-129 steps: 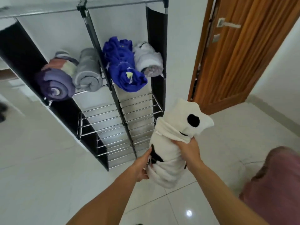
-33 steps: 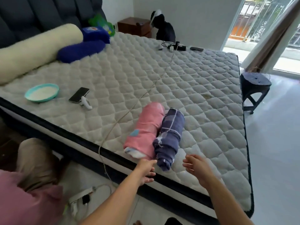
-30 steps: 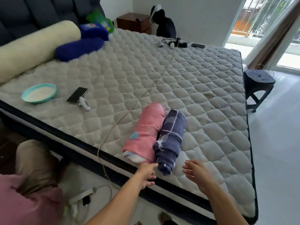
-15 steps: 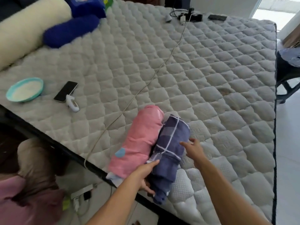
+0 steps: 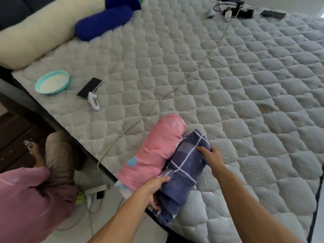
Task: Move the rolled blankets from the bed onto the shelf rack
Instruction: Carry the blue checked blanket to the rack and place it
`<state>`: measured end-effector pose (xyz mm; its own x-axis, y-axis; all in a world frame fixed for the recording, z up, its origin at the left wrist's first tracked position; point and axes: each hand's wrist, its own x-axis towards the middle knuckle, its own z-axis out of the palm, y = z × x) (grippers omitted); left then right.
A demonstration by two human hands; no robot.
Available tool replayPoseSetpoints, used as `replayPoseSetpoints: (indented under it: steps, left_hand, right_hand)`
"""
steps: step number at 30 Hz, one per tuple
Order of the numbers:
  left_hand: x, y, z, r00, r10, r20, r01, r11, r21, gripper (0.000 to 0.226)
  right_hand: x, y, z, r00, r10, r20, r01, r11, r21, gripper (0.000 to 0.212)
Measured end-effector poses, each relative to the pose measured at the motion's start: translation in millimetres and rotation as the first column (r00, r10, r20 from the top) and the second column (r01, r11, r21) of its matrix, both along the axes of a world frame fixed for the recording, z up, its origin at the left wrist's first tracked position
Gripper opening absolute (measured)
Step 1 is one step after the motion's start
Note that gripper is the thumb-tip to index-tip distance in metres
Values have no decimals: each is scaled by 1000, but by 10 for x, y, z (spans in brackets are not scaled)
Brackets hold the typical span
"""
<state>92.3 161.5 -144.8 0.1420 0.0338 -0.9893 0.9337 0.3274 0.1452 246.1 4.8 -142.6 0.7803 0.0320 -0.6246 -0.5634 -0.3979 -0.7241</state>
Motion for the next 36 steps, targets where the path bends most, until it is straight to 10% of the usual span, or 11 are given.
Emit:
replayPoseSetpoints:
  steps: [12,20,36]
  left_hand:
    - [-1221,-11,747,937,203,284,-257,952,168,41]
    - [-3186,-34,1134,711,559,427,-680,701,213,22]
    - [-6944,-409,964,-158,845,511,-959,-255,126,40]
  right_hand:
    - [-1011,248,788,962,36,271,-89,979,185,28]
    - [-2676,730,1084,854,411,320,-477,863,167,24]
    - [-6662,2286,1353,-68,879,472,-997,-75,-3,20]
